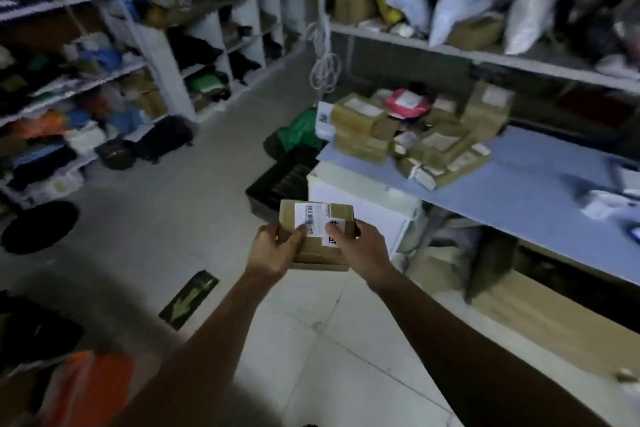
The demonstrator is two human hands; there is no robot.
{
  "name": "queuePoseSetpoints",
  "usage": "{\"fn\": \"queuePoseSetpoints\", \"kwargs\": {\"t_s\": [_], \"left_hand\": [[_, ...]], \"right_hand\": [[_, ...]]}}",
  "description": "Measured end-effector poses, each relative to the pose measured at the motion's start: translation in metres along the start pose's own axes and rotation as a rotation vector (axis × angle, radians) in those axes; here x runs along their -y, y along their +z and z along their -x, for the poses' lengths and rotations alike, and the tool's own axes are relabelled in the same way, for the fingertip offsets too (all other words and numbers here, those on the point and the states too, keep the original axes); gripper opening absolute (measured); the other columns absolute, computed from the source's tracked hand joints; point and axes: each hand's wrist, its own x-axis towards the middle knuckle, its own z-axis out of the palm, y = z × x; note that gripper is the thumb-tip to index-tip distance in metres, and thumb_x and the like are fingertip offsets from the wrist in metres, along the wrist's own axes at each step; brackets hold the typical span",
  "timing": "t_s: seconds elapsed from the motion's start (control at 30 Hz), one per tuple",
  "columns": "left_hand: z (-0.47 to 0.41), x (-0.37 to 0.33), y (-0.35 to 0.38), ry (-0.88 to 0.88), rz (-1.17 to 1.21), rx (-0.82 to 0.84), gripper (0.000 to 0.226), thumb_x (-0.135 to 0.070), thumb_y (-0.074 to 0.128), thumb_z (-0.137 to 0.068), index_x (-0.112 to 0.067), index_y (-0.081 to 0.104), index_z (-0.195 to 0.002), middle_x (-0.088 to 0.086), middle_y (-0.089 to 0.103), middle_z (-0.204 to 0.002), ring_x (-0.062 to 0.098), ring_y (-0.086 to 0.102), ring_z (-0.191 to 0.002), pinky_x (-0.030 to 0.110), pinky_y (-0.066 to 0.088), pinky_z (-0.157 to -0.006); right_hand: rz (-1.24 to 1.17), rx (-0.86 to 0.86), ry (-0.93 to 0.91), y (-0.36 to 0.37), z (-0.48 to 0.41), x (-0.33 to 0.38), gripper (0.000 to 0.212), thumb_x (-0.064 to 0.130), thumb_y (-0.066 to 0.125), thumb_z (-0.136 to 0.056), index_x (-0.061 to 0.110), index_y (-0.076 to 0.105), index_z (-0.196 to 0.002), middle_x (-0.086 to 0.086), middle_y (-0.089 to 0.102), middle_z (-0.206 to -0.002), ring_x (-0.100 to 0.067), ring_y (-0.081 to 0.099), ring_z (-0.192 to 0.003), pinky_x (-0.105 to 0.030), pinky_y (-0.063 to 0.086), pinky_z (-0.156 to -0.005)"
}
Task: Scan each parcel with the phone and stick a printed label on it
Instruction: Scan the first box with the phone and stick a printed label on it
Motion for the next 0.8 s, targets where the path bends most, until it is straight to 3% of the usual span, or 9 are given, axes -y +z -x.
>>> {"fn": "queuePoseSetpoints", "kwargs": {"t_s": [0.1, 0.13, 0.23, 0.3, 0.43, 0.47, 0.57, 0.63, 0.8], "left_hand": [[-0.037, -0.026, 0.067, 0.091, -0.017, 0.126, 0.013, -0.036, 0.071, -0.092, -0.038, 0.066, -0.104, -0.039, 0.068, -0.09, -0.014, 0.065, -0.09, 0.004, 0.05, -0.072], [-0.049, -0.034, 0.089, 0.105, -0.008, 0.17, 0.019, -0.034, 0.071, -0.093, -0.035, 0.067, -0.111, -0.032, 0.072, -0.096, -0.01, 0.067, -0.093, 0.008, 0.052, -0.077], [-0.085, -0.056, 0.153, 0.122, -0.06, 0.3, 0.037, -0.038, 0.069, -0.093, -0.023, 0.065, -0.127, -0.001, 0.071, -0.114, 0.018, 0.067, -0.107, 0.039, 0.055, -0.094], [-0.109, -0.071, 0.193, 0.166, -0.098, 0.403, 0.041, -0.042, 0.067, -0.093, -0.024, 0.063, -0.13, 0.003, 0.069, -0.115, 0.021, 0.066, -0.106, 0.041, 0.055, -0.092], [-0.138, -0.102, 0.267, 0.222, -0.043, 0.594, 0.023, -0.043, 0.07, -0.089, -0.038, 0.067, -0.111, -0.021, 0.071, -0.096, 0.0, 0.068, -0.092, 0.014, 0.053, -0.071], [-0.145, -0.109, 0.285, 0.229, -0.022, 0.636, 0.019, -0.042, 0.072, -0.087, -0.039, 0.067, -0.106, -0.028, 0.07, -0.094, -0.005, 0.068, -0.089, 0.01, 0.052, -0.067], [-0.161, -0.123, 0.338, 0.212, 0.009, 0.717, 0.028, -0.041, 0.076, -0.085, -0.036, 0.068, -0.112, -0.026, 0.072, -0.097, -0.006, 0.068, -0.092, 0.01, 0.054, -0.07], [-0.166, -0.126, 0.364, 0.216, 0.001, 0.763, 0.03, -0.043, 0.078, -0.083, -0.044, 0.064, -0.11, -0.029, 0.07, -0.099, -0.009, 0.066, -0.093, 0.008, 0.052, -0.068], [-0.189, -0.137, 0.458, 0.158, -0.075, 0.819, 0.054, -0.07, 0.073, -0.066, -0.054, 0.057, -0.116, -0.018, 0.065, -0.109, 0.0, 0.064, -0.099, 0.016, 0.053, -0.075]], "right_hand": [[-0.083, -0.111, 0.075, -0.058, -0.028, -0.021, 0.039, 0.054, 0.07, -0.085, 0.024, 0.075, -0.108, 0.01, 0.076, -0.097, -0.012, 0.071, -0.093, -0.041, 0.058, -0.091], [-0.104, -0.145, 0.097, -0.076, -0.037, -0.027, 0.037, 0.051, 0.072, -0.086, 0.023, 0.076, -0.109, 0.008, 0.077, -0.097, -0.013, 0.072, -0.092, -0.042, 0.059, -0.09], [-0.122, -0.264, 0.15, -0.126, -0.063, -0.046, 0.033, 0.047, 0.073, -0.088, 0.021, 0.074, -0.107, 0.004, 0.077, -0.097, -0.015, 0.073, -0.091, -0.043, 0.06, -0.087], [-0.1, -0.338, 0.187, -0.158, -0.078, -0.057, 0.032, 0.049, 0.072, -0.088, 0.022, 0.074, -0.105, 0.005, 0.077, -0.096, -0.015, 0.072, -0.089, -0.04, 0.061, -0.083], [-0.124, -0.5, 0.244, -0.219, -0.102, -0.078, 0.027, 0.052, 0.073, -0.085, 0.028, 0.075, -0.098, 0.016, 0.075, -0.08, 0.002, 0.069, -0.073, -0.014, 0.051, -0.056], [-0.132, -0.528, 0.258, -0.233, -0.107, -0.083, 0.028, 0.052, 0.073, -0.084, 0.028, 0.076, -0.099, 0.017, 0.075, -0.08, 0.003, 0.069, -0.072, -0.013, 0.05, -0.055], [-0.163, -0.572, 0.294, -0.274, -0.125, -0.103, 0.031, 0.052, 0.075, -0.082, 0.028, 0.077, -0.102, 0.014, 0.076, -0.086, -0.005, 0.072, -0.082, -0.028, 0.06, -0.071], [-0.173, -0.572, 0.311, -0.295, -0.133, -0.118, 0.028, 0.05, 0.076, -0.082, 0.03, 0.077, -0.102, 0.014, 0.077, -0.088, -0.008, 0.073, -0.084, -0.033, 0.061, -0.076], [-0.174, -0.551, 0.337, -0.371, -0.186, -0.173, 0.022, 0.047, 0.078, -0.083, 0.032, 0.076, -0.1, 0.016, 0.076, -0.088, -0.008, 0.072, -0.085, -0.031, 0.058, -0.075]]}}
